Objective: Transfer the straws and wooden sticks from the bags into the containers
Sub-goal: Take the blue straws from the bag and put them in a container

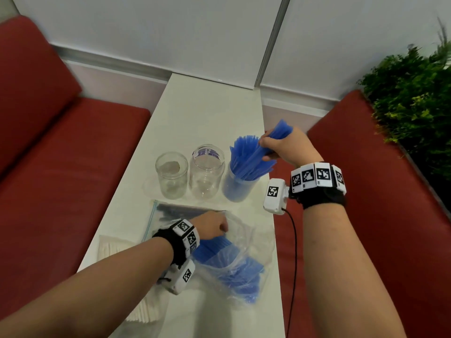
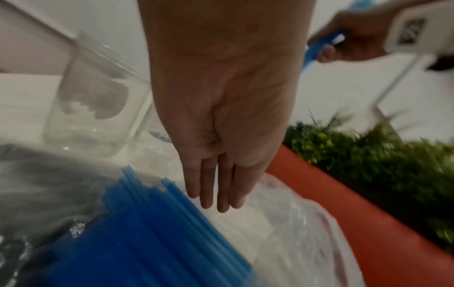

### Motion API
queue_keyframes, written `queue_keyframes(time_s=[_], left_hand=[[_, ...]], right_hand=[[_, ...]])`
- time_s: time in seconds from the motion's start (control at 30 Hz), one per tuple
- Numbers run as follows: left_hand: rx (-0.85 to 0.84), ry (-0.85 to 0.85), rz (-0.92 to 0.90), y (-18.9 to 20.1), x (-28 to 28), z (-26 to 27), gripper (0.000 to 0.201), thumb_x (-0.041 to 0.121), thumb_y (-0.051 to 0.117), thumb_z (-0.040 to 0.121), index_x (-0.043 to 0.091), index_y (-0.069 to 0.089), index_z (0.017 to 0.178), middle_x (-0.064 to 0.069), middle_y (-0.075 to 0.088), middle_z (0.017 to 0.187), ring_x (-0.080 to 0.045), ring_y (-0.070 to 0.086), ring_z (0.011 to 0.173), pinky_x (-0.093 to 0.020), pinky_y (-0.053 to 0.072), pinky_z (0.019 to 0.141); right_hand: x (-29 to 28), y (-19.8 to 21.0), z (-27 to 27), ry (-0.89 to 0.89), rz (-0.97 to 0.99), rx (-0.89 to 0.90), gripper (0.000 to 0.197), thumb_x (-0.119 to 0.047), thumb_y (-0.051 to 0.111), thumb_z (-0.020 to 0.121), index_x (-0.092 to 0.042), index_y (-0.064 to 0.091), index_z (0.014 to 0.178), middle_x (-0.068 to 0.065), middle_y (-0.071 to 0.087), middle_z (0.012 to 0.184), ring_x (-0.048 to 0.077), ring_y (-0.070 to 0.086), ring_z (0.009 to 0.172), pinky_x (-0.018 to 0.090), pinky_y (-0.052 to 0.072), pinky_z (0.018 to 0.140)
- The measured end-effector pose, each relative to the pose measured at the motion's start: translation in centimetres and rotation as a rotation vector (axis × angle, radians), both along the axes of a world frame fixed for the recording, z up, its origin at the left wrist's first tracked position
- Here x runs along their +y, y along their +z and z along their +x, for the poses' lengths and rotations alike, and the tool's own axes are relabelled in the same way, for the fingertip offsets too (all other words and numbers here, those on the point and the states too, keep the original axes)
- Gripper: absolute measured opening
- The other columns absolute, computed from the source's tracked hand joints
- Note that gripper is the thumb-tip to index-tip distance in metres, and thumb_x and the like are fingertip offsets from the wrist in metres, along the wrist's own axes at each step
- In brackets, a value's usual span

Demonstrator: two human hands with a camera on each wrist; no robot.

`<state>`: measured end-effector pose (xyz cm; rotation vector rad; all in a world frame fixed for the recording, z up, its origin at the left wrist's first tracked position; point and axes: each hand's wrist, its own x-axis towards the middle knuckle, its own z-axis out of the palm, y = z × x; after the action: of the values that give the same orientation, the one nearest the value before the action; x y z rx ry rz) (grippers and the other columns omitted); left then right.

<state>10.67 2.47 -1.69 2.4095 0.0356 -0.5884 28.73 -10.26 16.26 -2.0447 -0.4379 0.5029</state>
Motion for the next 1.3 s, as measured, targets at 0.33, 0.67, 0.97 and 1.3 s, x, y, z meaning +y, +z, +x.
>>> queue_keyframes(time_s=[0.33, 0.67, 0.97, 1.3], left_hand=[[-0.047, -0.404, 0.556, -2.8, -1.7, -0.6, 0.056, 0.032, 0.060, 0.091, 0.010, 0.043, 0.139, -0.010, 0.037, 0.146, -0.030, 0.036, 0.133, -0.046, 0.038, 0.102], [-0.166, -0.486, 0.643, -3.9, -1.2, 0.3, 0.031, 0.006, 0.040, 0.100, 0.003, 0.058, 0.126, -0.011, 0.054, 0.134, -0.026, 0.049, 0.125, -0.035, 0.036, 0.108], [-0.043, -0.376, 0.672, -1.6, -0.1, -0.8, 0.030, 0.004, 0.038, 0.100, 0.007, 0.057, 0.123, -0.009, 0.057, 0.130, -0.027, 0.057, 0.115, -0.036, 0.045, 0.086], [0.107, -0.344, 0.777, 3.1, -0.1, -1.1, 0.024, 0.006, 0.044, 0.100, 0.005, 0.062, 0.115, -0.006, 0.067, 0.116, -0.026, 0.064, 0.106, -0.035, 0.044, 0.076]], right_hand=[[1.4, -4.9, 0.7, -0.071, -0.072, -0.127, 0.021, -0.015, 0.069, 0.090, 0.006, 0.071, 0.093, 0.018, 0.076, 0.080, 0.022, 0.076, 0.065, 0.036, 0.063, 0.070], [2.0, -7.1, -0.9, -0.113, 0.143, -0.397, 0.035, -0.023, 0.076, 0.084, -0.030, 0.059, 0.115, -0.007, 0.057, 0.122, 0.009, 0.053, 0.114, 0.021, 0.043, 0.095], [3.8, -12.4, -3.4, 0.123, -0.680, -0.646, 0.071, -0.051, 0.031, 0.107, -0.012, 0.007, 0.163, 0.006, 0.000, 0.171, 0.030, -0.011, 0.157, 0.053, -0.007, 0.125], [3.3, -9.5, -7.9, -0.053, 0.085, -0.631, 0.053, -0.004, 0.043, 0.095, -0.012, 0.048, 0.147, 0.011, 0.042, 0.156, 0.031, 0.025, 0.151, 0.047, 0.015, 0.127]])
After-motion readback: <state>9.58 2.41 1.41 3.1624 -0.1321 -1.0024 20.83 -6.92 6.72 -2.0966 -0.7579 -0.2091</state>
